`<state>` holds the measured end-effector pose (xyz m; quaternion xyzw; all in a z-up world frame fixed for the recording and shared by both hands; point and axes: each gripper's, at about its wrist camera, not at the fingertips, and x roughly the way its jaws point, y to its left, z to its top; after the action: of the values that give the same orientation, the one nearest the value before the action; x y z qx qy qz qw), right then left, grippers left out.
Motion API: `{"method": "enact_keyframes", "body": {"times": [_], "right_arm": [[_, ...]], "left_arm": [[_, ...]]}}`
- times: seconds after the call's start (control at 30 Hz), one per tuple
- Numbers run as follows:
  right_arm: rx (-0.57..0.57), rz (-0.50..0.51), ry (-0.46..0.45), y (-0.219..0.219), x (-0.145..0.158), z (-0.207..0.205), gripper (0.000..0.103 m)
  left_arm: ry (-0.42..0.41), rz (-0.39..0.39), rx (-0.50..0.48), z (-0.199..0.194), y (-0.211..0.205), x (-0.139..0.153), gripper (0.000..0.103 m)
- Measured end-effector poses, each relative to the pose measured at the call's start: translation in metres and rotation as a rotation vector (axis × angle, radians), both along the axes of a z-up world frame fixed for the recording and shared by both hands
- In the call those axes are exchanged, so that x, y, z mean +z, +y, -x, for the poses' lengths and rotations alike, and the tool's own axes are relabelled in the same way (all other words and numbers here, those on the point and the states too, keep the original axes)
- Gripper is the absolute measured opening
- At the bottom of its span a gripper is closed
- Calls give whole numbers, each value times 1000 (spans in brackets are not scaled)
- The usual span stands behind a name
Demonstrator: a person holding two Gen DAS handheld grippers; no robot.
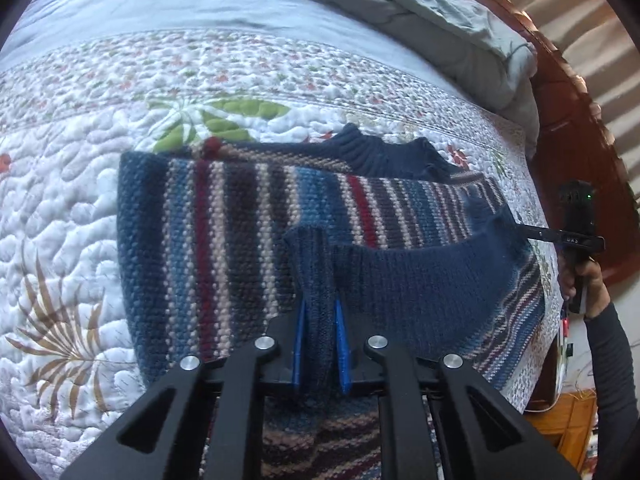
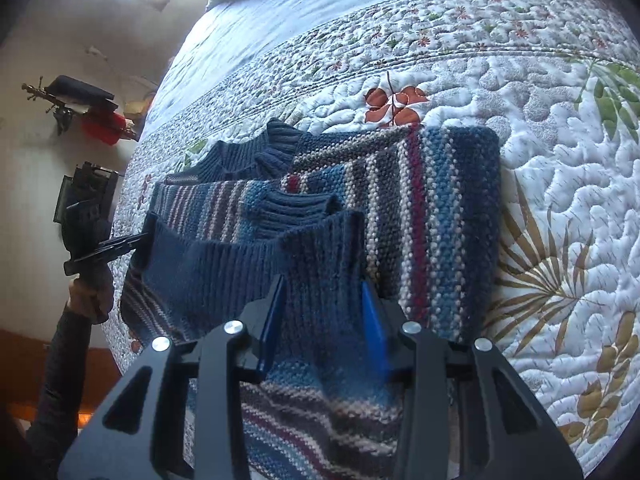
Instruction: Fold small clothes
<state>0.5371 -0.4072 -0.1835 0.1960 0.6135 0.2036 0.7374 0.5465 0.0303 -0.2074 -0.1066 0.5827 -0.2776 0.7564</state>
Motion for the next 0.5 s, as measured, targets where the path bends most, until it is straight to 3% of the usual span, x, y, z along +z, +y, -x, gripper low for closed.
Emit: {"method": "enact_keyframes", "body": {"times": [0.07, 0.1, 0.23, 0.5], "right_arm": [[6, 25, -14, 4, 1, 0, 23], [11, 38, -25, 5, 3, 0, 9], [7, 68, -77, 6, 19, 8, 9], [-35, 82, -204, 2, 84, 23, 9]], "left_arm": [[-16, -8, 18, 1, 1, 0, 10], [-38, -23, 29, 4, 2, 2, 9], [-124, -56, 68, 16, 4, 17, 8], [-216, 45, 123, 30, 24, 75, 7]]}}
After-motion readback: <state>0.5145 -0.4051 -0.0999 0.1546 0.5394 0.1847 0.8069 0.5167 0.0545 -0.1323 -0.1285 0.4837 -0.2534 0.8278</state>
